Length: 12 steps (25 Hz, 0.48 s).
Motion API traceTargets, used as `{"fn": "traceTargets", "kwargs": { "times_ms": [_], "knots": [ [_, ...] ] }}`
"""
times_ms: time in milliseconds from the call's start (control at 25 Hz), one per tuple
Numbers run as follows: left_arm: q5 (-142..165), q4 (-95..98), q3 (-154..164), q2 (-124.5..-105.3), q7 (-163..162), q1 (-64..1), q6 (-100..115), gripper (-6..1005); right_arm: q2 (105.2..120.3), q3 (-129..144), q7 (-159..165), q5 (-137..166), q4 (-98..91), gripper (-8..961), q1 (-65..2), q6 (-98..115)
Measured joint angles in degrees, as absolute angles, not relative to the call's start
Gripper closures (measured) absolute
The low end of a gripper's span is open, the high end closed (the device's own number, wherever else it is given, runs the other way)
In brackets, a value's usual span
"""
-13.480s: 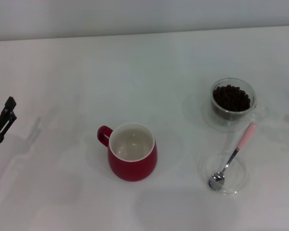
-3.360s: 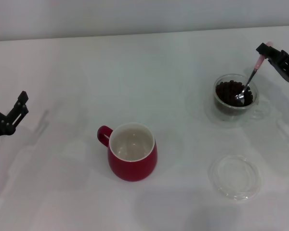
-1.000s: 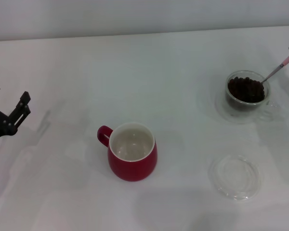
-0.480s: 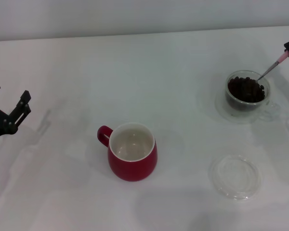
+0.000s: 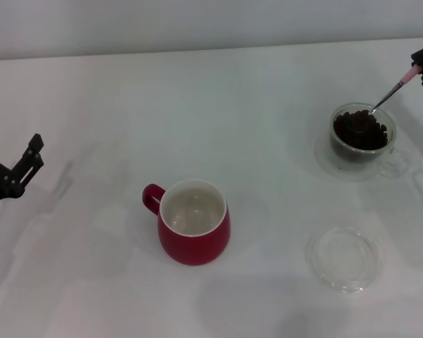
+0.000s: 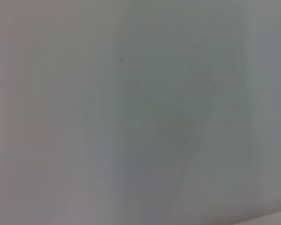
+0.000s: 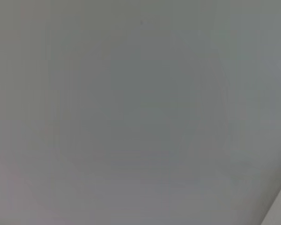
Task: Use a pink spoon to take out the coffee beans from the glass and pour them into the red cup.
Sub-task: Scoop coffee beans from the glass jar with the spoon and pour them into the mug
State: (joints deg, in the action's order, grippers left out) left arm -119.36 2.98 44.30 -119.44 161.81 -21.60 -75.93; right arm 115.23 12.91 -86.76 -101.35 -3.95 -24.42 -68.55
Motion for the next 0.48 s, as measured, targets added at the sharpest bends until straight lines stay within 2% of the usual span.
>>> {"fn": "traceTargets", "kwargs": {
  "times_ms": [480],
  "knots": [
    [-119.36,2.83,44.30,-119.44,161.81,-21.26,-76.05,238,115.18,15.81,-85.36,-101.20,-4.42,804,-24.78,-70.24]
  ]
}}
